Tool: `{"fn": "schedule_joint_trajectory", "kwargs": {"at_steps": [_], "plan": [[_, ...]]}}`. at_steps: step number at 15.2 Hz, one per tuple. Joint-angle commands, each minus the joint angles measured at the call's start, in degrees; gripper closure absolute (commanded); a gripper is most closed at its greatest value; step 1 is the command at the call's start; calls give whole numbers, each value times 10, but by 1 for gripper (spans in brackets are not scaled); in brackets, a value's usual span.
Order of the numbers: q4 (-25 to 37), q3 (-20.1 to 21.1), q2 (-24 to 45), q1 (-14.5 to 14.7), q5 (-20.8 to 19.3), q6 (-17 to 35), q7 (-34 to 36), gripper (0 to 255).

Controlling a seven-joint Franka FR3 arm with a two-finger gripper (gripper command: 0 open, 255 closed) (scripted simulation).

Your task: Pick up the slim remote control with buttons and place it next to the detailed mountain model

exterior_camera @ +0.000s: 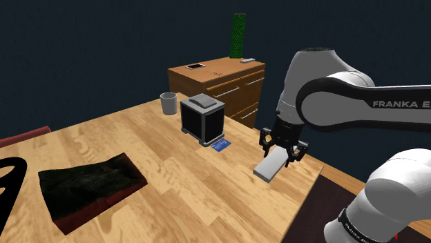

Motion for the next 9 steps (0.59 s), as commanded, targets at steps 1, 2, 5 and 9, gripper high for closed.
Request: {"fn": "schedule_joint_trajectory", "kwargs": {"at_steps": [1,2,5,9], "plan": [[13,-7,-5,-3,-7,-17,1,255],[19,-11,-7,-4,-11,-26,1,255],[39,-21,-12,-7,-20,-50,3,255],[67,-33,-15,-12,-33,-81,5,255]]}}
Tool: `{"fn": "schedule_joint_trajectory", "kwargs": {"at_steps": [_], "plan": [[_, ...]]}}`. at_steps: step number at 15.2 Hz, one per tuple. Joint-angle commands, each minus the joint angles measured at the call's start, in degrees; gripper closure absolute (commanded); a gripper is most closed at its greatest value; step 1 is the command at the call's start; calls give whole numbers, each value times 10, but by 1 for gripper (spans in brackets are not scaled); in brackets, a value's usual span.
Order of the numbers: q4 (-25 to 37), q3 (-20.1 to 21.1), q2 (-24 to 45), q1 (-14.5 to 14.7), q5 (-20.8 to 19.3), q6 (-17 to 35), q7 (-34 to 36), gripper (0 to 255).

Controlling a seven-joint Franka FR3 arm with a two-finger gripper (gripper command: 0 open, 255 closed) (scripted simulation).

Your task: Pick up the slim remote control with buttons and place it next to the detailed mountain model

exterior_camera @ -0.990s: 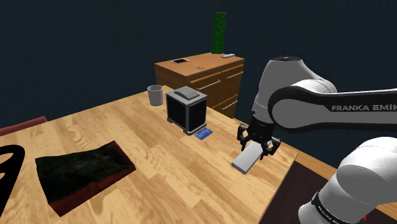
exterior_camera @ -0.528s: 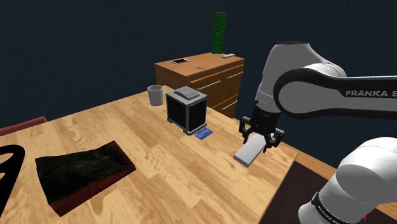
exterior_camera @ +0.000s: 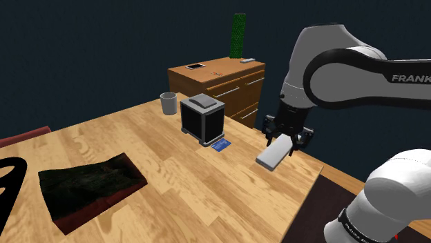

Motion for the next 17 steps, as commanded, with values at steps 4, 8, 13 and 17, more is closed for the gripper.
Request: {"fn": "schedule_joint_trajectory", "kwargs": {"at_steps": [4,8,13,17], "plan": [[37,-14,-3,-5,-14,-39,4,255],[69,-7,22,-13,-16,-44,12,255],[152,58,139,-47,-11,6,51,255],[227,114,233,-81,-28,36,92,255]]}}
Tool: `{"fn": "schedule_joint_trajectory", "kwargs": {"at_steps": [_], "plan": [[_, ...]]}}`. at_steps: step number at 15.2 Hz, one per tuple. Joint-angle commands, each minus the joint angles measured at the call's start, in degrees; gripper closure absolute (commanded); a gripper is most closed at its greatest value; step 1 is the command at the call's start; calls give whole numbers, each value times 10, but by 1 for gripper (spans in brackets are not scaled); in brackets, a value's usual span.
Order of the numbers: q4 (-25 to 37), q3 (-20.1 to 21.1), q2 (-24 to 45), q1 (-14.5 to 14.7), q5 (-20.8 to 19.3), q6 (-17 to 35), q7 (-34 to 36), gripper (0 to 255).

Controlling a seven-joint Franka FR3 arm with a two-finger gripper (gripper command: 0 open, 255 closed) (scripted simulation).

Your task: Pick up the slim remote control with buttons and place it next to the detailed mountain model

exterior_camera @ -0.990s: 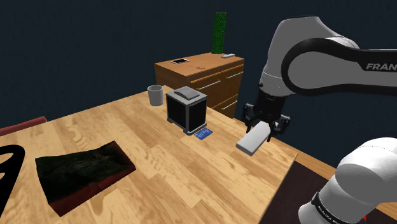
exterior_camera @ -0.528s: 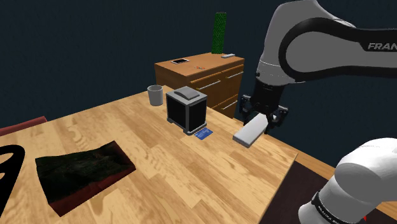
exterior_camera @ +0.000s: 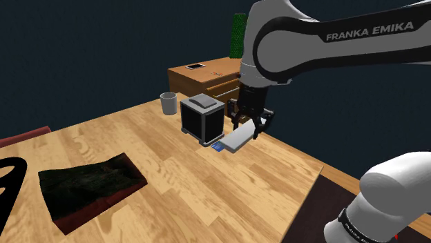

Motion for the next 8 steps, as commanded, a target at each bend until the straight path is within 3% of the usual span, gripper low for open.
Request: {"fn": "schedule_joint_trajectory", "kwargs": {"at_steps": [1,5,8], "plan": [[45,32,54,-21,-14,14,25,255],[131,100,158,-61,-63,34,85,255],[202,157,253,-89,-130,41,146,255]]}}
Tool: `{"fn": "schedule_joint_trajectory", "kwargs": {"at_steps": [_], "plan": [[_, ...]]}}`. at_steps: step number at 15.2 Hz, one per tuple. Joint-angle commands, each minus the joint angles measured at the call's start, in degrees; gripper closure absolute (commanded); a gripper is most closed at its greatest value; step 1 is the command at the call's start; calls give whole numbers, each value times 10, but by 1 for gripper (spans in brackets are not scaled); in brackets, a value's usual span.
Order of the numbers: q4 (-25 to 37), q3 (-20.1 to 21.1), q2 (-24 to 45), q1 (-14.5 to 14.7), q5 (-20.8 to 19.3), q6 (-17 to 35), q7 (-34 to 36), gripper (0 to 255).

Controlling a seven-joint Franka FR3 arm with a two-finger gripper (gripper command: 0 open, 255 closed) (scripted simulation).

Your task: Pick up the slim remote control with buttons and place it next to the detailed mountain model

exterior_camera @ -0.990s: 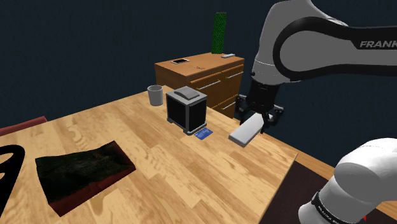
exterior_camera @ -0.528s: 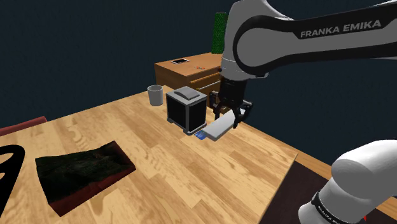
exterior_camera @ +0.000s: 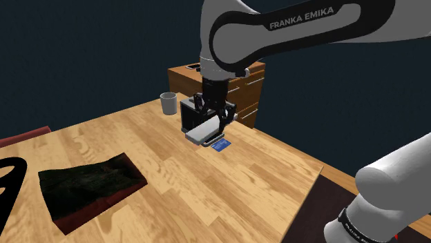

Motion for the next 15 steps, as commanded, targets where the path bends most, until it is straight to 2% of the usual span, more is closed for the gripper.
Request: {"fn": "schedule_joint_trajectory", "kwargs": {"at_steps": [1,3,4,6,7,15], "plan": [[47,41,74,-16,-56,8,50,255],[102,71,156,-13,-129,1,107,255],[132,77,199,0,-168,-7,135,255],[196,70,278,44,-236,-29,180,255],[249,60,331,81,-279,-51,205,255],[197,43,338,86,-287,7,212,255]]}}
